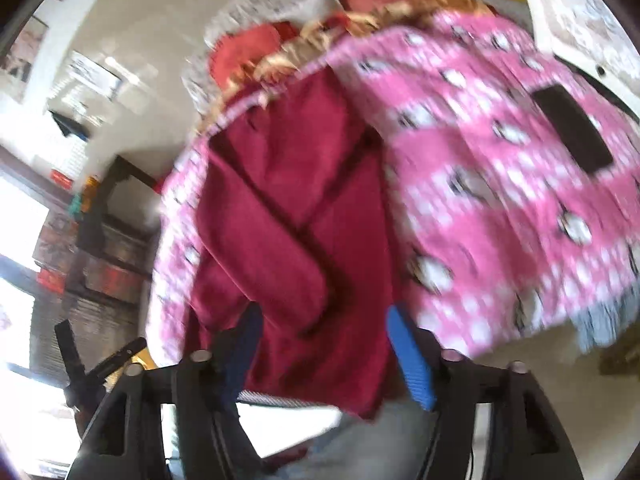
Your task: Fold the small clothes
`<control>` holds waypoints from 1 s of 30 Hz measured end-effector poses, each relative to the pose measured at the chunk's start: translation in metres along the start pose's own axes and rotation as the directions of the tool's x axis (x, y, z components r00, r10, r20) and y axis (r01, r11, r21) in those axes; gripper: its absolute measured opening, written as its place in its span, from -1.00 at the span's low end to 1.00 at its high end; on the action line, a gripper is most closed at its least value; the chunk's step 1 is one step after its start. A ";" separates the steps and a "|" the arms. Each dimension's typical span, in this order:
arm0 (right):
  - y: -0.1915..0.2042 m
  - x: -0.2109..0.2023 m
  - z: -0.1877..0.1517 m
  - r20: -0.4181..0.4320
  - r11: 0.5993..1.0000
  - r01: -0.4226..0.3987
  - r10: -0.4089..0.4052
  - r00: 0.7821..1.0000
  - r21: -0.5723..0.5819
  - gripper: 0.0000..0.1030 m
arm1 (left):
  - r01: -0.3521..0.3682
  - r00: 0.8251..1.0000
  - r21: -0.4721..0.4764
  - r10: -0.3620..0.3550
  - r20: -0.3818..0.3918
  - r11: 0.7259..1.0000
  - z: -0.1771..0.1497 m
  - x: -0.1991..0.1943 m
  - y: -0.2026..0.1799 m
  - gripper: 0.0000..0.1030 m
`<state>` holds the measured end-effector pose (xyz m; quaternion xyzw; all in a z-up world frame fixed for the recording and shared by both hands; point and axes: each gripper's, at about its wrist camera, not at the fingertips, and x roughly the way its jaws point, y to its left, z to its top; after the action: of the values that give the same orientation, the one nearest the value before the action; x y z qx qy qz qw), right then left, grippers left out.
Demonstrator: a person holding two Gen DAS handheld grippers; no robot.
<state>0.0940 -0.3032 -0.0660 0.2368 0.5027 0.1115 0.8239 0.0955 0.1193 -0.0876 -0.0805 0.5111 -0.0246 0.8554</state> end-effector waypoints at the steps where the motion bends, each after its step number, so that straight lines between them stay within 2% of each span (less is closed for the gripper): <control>1: 0.004 0.002 0.008 0.005 1.000 -0.010 0.010 1.000 -0.012 0.30 | 0.016 1.000 0.005 -0.016 0.013 1.000 0.012 0.000 -0.006 0.00; 4: 0.018 0.013 0.033 0.017 0.999 -0.005 0.005 1.000 -0.037 0.30 | 0.035 0.999 0.027 -0.035 0.019 0.999 0.049 0.013 -0.029 0.00; 8: 0.022 0.022 0.071 0.040 0.999 -0.004 0.006 0.999 -0.053 0.30 | 0.059 0.997 0.055 -0.062 0.051 0.997 0.098 0.028 -0.039 0.00; 13: 0.020 0.038 0.122 0.047 0.997 0.000 0.004 0.999 -0.078 0.30 | 0.032 0.998 0.085 -0.036 0.047 0.996 0.163 0.069 -0.048 0.00; 19: 0.015 0.083 0.199 -0.008 0.987 0.032 -0.034 0.999 -0.156 0.30 | 0.013 0.999 0.125 -0.018 0.032 0.992 0.234 0.121 -0.057 0.00; 24: 0.013 0.132 0.250 -0.070 0.981 0.022 -0.036 0.997 -0.191 0.29 | 0.051 0.999 0.121 -0.052 0.000 0.991 0.283 0.167 -0.063 0.00; 27: 0.015 0.165 0.275 -0.091 0.976 0.046 -0.066 0.994 -0.213 0.09 | 0.013 1.000 0.122 -0.011 -0.021 0.992 0.305 0.200 -0.068 0.00; 30: 0.011 0.193 0.298 -0.110 0.980 0.040 -0.062 0.992 -0.193 -0.07 | 0.014 0.998 0.104 -0.008 -0.055 0.995 0.322 0.230 -0.067 0.00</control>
<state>0.4475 -0.2953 -0.0960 0.1373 0.5424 0.1514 0.8149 0.4908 0.0610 -0.1267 -0.0379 0.5318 -0.0580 0.8440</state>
